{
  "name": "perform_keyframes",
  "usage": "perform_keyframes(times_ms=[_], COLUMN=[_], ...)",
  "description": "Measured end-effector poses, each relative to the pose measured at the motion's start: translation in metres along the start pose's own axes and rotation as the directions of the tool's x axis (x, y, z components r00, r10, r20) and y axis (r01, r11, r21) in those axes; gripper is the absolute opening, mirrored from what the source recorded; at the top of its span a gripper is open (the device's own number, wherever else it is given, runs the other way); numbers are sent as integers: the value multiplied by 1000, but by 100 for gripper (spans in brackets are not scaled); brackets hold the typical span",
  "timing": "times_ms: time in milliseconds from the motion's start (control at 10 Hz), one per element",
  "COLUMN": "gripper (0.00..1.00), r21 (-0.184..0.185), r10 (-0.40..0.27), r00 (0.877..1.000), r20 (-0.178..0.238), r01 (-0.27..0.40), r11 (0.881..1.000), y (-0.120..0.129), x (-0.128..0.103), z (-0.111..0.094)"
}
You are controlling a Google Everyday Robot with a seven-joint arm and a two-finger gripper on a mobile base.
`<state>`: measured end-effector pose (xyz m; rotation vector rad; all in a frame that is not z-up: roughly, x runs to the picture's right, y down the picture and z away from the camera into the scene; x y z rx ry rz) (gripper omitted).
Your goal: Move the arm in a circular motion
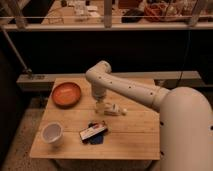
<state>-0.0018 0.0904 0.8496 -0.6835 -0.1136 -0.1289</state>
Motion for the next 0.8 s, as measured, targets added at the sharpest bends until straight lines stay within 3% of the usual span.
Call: perform_keyframes(times_ms=[200,400,600,800], gripper=[80,80,80,80], r21=[-18,-14,0,14], r10=[94,131,132,174], r00=[995,991,991,985], r20=[10,10,10,-1], r01=[-94,-131,-132,-174], r11=[995,991,991,985], y=[9,15,16,17], x=[54,95,118,119], z=[7,6,-7,-21])
